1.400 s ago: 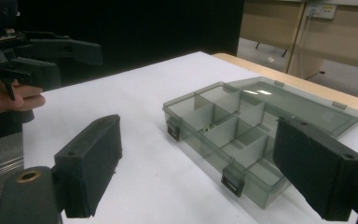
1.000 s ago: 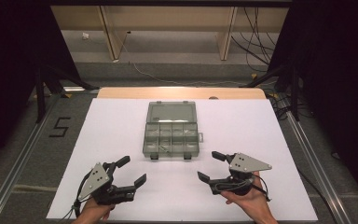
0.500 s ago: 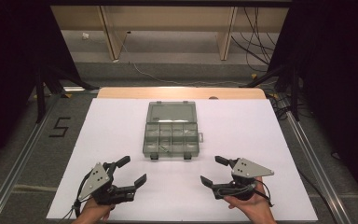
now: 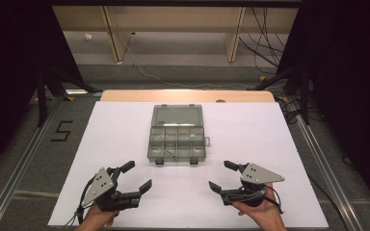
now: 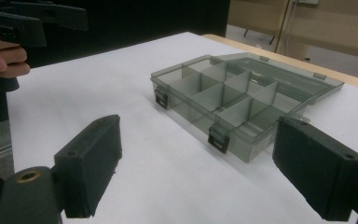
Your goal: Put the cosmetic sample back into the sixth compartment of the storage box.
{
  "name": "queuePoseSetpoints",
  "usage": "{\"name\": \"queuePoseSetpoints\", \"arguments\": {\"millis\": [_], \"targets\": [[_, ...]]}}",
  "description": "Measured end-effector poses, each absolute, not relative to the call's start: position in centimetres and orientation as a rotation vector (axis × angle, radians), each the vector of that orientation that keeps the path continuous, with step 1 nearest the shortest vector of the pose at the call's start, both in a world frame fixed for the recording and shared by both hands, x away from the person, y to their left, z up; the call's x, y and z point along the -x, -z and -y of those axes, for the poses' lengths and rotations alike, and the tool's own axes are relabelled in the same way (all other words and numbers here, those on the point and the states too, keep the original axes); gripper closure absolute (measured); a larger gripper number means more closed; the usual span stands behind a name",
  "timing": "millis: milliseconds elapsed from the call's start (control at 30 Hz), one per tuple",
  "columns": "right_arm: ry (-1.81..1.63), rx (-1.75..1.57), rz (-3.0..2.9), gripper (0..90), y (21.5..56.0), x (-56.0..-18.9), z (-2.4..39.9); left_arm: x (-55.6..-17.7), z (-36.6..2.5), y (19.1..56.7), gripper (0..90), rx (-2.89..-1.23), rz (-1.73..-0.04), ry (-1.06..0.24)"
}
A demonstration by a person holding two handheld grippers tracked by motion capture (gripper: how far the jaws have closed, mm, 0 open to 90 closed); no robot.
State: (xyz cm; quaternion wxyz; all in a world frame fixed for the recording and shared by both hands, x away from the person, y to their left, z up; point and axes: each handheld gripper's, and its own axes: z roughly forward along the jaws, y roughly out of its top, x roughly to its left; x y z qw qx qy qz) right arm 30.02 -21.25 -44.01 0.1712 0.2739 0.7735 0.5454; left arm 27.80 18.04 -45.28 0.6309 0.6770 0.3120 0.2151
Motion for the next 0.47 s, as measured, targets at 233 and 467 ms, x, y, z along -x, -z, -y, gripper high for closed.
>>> {"name": "queuePoseSetpoints", "arguments": {"millis": [233,467], "targets": [[-1.554,-0.769,-2.177,16.6,44.03,-30.11,21.21,-27.81,-18.04,45.28,15.0,-1.550,-0.713,-0.493],[-1.554,-0.759,-2.163,16.6,43.99,-30.19,21.26,-27.79,-18.01,45.28,15.0,-1.547,-0.714,-0.491]]}}
